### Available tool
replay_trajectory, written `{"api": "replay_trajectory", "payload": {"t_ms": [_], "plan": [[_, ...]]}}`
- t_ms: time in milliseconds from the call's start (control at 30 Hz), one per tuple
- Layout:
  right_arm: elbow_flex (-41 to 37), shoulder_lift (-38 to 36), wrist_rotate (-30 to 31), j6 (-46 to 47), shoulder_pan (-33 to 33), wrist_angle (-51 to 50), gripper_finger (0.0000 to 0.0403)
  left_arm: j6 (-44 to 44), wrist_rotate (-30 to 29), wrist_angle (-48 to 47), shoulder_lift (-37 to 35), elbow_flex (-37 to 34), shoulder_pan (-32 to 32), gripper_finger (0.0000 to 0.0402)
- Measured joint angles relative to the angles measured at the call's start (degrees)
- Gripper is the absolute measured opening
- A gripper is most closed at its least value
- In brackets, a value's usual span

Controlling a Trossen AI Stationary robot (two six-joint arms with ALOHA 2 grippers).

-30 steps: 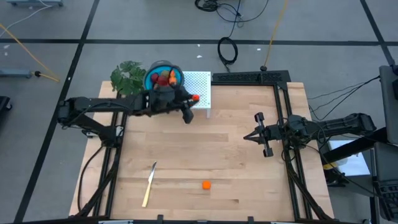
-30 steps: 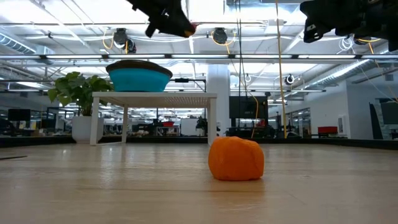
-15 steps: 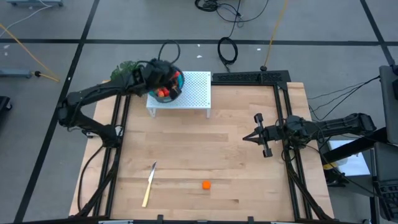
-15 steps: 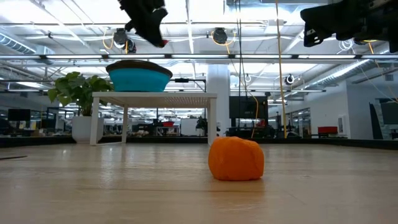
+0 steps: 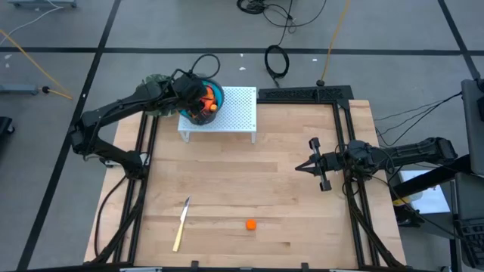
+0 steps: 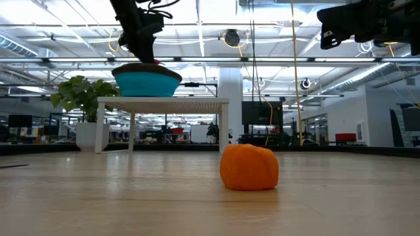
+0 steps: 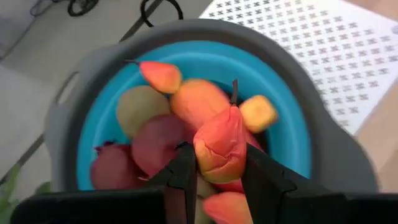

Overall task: Pick & Place Fruit
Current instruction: Put the peach into the blue strainer bowl on the shelf, then put the tangerine into the blue strainer bowl on the shelf

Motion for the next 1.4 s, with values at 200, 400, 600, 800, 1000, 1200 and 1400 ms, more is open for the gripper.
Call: {"api": "replay_trajectory", "payload": {"t_ms": [200,400,600,800,1000,1200,1400], "plan": [[0.0,0.0,-0.02,0.0,0.0,0.01,0.0,-2.24,1.57,-0.34,0.63,-0.02,-0.22,0.0095],[0.0,0.0,0.0,0.01,0.0,0.01,0.0,-4.32,2.47,-0.63,2.82,-0.07,-0.41,0.0095],[0.0,0.0,0.0,0.14,0.0,0.01,0.0,-4.8,3.2,-0.41,3.67,-0.07,-0.45,0.0095],[0.0,0.0,0.0,0.09,0.0,0.01,0.0,-4.89,5.24,0.17,3.65,-0.07,-0.39,0.0095],[0.0,0.01,-0.01,0.05,0.01,0.01,0.0,-5.19,5.33,0.22,3.78,-0.07,-0.39,0.0114],[0.0,0.0,0.0,0.02,0.0,0.01,0.0,-5.08,5.14,0.24,3.8,-0.07,-0.39,0.0161],[0.0,0.0,-0.02,0.03,0.0,0.01,0.0,-5.12,5.78,-0.26,3.12,2.26,-0.41,0.0189]]}}
